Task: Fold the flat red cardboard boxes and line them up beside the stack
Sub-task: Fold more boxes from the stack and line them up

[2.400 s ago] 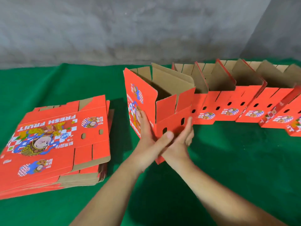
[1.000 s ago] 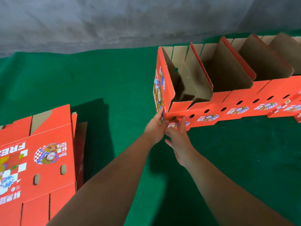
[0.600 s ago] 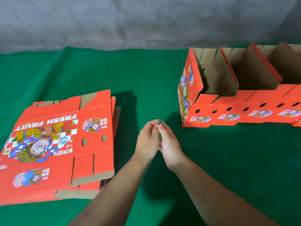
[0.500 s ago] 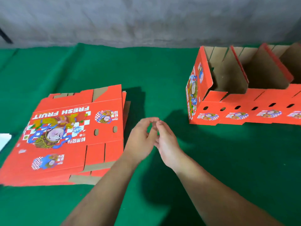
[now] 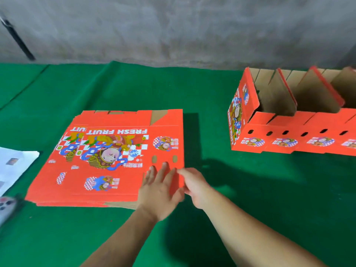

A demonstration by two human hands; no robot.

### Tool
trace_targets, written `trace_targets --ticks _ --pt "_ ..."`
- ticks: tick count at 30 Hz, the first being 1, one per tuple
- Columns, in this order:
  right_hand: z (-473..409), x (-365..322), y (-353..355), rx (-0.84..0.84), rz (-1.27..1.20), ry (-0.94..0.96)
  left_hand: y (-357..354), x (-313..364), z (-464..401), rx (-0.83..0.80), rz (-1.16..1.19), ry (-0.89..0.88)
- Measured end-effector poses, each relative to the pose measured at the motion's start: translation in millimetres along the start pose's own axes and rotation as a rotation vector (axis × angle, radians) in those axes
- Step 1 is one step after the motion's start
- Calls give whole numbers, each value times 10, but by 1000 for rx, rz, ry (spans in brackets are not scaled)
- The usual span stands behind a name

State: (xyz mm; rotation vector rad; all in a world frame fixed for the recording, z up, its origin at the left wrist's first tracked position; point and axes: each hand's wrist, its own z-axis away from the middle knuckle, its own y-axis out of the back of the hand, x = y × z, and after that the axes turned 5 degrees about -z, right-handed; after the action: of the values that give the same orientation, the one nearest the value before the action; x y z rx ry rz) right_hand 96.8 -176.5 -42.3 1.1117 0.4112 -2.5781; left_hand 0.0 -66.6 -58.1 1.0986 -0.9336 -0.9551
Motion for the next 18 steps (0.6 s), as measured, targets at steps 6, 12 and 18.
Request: trace_targets --ticks 6,12,18 --pt "37 157 853 232 -23 86 -264 477 265 90 332 -307" --pt "459 327 1660 110 -159 220 -192 358 90 390 452 -251" --pt "815 321 2239 2 -222 279 247 37 -71 405 564 487"
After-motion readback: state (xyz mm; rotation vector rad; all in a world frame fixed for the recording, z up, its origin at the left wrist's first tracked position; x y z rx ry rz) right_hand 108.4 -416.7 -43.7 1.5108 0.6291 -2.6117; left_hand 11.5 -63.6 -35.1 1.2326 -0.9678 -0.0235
